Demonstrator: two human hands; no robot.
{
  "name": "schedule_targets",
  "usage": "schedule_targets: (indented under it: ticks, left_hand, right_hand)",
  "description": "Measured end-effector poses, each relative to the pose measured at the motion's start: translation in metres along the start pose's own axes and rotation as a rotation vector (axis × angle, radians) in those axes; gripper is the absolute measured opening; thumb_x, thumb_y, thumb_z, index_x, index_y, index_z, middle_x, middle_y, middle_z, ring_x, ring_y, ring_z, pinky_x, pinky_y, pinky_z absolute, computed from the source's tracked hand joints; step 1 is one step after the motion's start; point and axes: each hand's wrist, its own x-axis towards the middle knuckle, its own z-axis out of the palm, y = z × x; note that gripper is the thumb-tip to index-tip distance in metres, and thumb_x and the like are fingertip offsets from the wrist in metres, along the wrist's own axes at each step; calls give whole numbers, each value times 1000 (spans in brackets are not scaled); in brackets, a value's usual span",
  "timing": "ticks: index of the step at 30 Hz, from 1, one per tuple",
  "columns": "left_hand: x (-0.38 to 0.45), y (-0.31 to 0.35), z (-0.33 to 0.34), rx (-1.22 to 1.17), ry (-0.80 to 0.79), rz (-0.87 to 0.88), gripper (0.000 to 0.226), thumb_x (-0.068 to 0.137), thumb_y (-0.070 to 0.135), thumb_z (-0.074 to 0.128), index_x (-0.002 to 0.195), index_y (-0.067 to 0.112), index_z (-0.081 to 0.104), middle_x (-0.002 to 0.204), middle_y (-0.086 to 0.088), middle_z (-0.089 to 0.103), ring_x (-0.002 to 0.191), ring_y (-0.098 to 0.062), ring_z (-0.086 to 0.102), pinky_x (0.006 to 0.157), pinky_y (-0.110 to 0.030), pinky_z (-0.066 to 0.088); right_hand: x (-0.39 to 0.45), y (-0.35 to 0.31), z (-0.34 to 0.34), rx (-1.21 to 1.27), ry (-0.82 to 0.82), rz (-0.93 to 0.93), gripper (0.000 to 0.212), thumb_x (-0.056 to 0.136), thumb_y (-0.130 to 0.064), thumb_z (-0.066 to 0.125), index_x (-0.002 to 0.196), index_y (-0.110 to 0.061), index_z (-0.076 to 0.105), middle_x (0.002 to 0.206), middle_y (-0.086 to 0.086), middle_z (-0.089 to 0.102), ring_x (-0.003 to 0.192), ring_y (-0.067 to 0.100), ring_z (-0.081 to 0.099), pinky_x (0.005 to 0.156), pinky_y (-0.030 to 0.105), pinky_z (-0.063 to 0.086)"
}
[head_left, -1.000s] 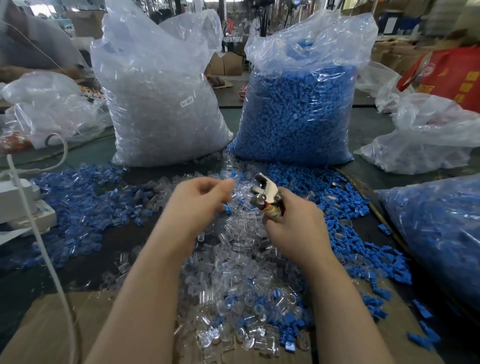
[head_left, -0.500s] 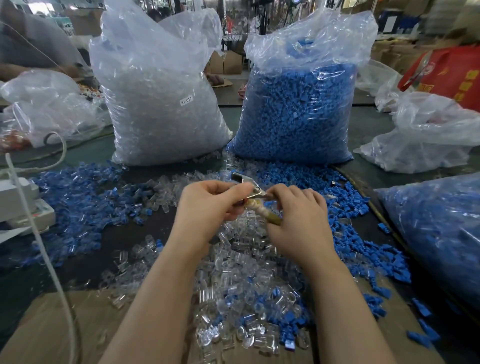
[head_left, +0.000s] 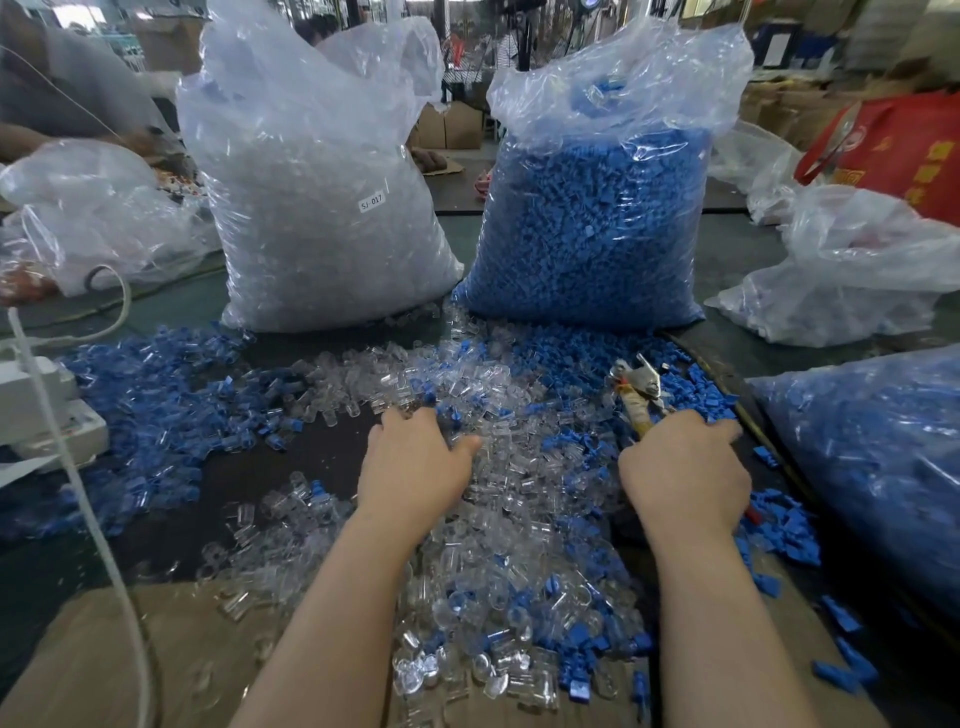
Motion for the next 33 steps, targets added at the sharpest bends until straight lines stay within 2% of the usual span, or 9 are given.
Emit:
schedule_targets:
  ticks: [3,6,10,13,17,22,26,29,33]
  left_hand:
    - [-1,2,0,-121,-61,38,68,90,56,58,145,21,40,143,-11,37,114,-23,54,96,-36,45]
    - [-1,4,1,-186,-75,95,71,87,53,64,147,25,38,143,-5,38,79,3,48,79,-26,41]
    - [-1,4,2,-201,-60,144,66,85,51,68,143,31,44,134,-1,48,93,-9,48,84,-25,40]
    - [0,3,3,-208,-40,180,60,85,48,70,139,33,49,128,1,53,92,-7,48,81,-24,39]
    - [1,1,4,-224,-11,183,55,85,46,70,135,32,53,128,1,57,94,-8,51,81,-23,40]
    - [2,-1,5,-253,15,174,53,84,46,72,133,30,57,125,3,60,81,1,54,68,-16,41]
    - [3,-1,6,-241,28,167,54,84,46,72,133,27,58,128,3,61,91,-6,54,81,-22,43]
    - [4,-1,8,-238,35,169,54,84,46,72,132,27,58,127,3,61,93,-5,52,81,-22,41]
    - [5,0,9,-235,48,168,54,84,46,73,132,25,59,127,4,62,91,-5,52,80,-21,40]
  right_hand:
    - [0,-4,2,-10,-19,-83,26,92,-25,59,110,-8,54,118,16,53,59,22,40,64,34,39]
    - [-2,-11,2,7,-64,-177,15,91,-25,58,95,-14,48,99,9,57,58,19,38,61,32,36]
    - [-3,-17,6,108,-143,-320,16,86,-23,58,79,-19,44,76,1,50,65,23,45,60,32,35]
    - [-5,-21,8,229,-182,-379,7,83,-21,56,80,-19,50,76,2,57,71,26,53,59,33,38]
    - [-3,-20,10,327,-77,-327,6,85,-23,58,83,-21,52,79,0,58,69,24,53,56,32,36]
    - [7,-7,6,314,-69,-308,15,87,-30,60,77,-22,53,70,-2,57,61,16,51,48,27,32]
    - [11,-4,6,291,-191,-321,17,82,-34,63,75,-20,58,66,1,60,62,21,57,48,27,35]
    - [12,-2,3,236,-264,-358,19,81,-36,67,76,-19,61,67,2,62,63,21,60,52,29,42]
    - [7,-7,4,137,-271,-450,20,79,-36,68,75,-18,60,66,0,61,62,18,59,50,27,39]
